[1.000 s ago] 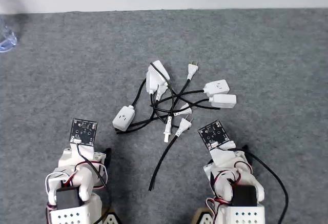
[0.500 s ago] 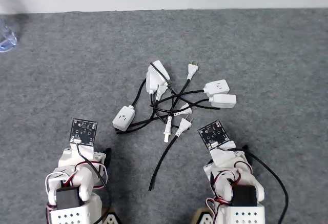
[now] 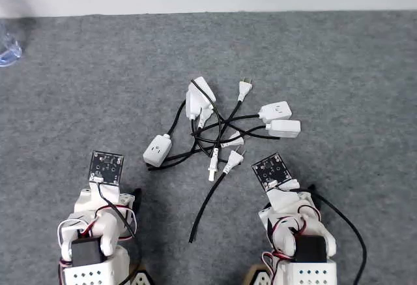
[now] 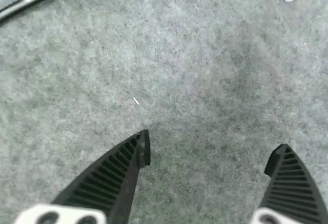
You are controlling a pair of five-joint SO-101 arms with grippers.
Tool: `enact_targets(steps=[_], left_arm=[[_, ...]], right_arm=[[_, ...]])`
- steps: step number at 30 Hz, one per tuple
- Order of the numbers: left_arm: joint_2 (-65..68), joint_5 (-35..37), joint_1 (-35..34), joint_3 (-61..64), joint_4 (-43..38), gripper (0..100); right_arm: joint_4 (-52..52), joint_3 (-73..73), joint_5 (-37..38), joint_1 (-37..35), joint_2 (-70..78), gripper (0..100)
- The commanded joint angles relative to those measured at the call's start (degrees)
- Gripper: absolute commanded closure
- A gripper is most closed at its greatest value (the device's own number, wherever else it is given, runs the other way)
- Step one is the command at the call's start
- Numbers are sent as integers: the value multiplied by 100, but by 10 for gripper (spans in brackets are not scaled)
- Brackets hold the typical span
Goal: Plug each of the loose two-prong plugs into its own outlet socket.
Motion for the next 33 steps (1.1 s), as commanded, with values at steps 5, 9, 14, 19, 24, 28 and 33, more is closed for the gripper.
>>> enact_targets(steps=[5,9,14,19,24,28,33], left_arm=[[-97,53,-35,-66,-211,752],[-97,62,-53,-66,-905,752],[-97,26,-62,-84,-1336,752],[-105,26,-62,-136,-1371,752],[-105,26,-712,-382,-1363,752],[-105,26,-1556,-910,-1530,752],[-105,44,-1829,-2097,-2224,752]], right_arm=[[40,105,-26,-163,-57,637],[40,105,-9,-198,-57,637],[-4,105,0,-224,-66,635],[-4,105,0,-224,-66,635],[-4,105,-18,-224,-66,635],[-13,105,-26,-224,-66,636],[-708,-457,9,-154,-75,636]])
